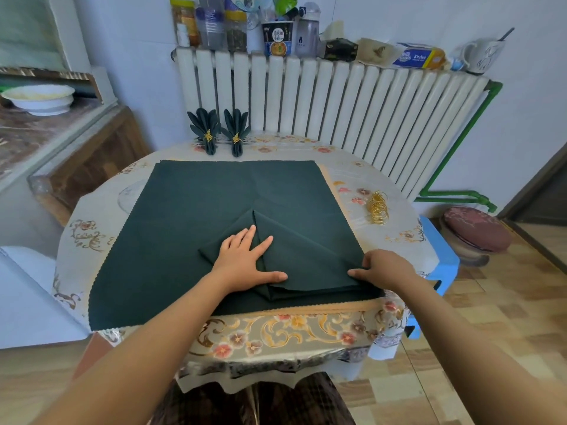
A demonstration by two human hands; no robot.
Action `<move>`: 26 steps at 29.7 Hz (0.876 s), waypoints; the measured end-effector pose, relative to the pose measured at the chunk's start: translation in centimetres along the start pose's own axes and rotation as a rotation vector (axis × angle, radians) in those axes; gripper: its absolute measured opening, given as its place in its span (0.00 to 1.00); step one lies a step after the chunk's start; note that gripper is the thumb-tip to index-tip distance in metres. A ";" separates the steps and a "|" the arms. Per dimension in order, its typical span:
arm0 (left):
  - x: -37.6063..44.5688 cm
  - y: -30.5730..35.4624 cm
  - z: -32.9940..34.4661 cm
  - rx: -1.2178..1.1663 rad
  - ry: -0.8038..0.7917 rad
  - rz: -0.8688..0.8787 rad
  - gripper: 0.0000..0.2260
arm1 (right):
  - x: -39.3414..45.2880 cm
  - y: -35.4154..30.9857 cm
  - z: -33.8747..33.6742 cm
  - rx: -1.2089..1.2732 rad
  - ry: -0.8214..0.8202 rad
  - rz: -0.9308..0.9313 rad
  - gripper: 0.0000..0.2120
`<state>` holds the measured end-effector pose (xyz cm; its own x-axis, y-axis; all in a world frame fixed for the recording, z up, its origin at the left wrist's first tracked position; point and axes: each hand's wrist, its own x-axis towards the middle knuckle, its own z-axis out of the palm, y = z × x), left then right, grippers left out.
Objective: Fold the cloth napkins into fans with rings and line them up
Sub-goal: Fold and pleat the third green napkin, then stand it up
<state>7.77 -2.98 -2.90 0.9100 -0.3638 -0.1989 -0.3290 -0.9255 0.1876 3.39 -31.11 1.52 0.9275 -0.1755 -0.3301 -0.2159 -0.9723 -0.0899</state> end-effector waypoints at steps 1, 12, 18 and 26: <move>0.0 0.0 0.0 -0.003 0.013 0.011 0.59 | 0.0 0.2 -0.3 0.037 -0.027 -0.019 0.18; -1.6 1.3 0.2 -0.198 0.257 0.147 0.23 | -0.5 1.3 -6.4 0.942 -0.259 -0.194 0.07; -2.8 2.5 0.2 -0.344 0.229 0.171 0.08 | 1.8 -2.2 -7.7 1.242 -0.492 -0.248 0.27; -4.7 4.2 1.0 -0.348 0.372 0.057 0.25 | 6.1 -8.4 -6.7 0.822 -0.228 -0.255 0.13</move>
<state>1.81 -5.28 -2.15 0.9419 -0.2926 0.1648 -0.3353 -0.7925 0.5095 12.91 -25.02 6.51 0.9128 0.1516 -0.3792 -0.2435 -0.5434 -0.8034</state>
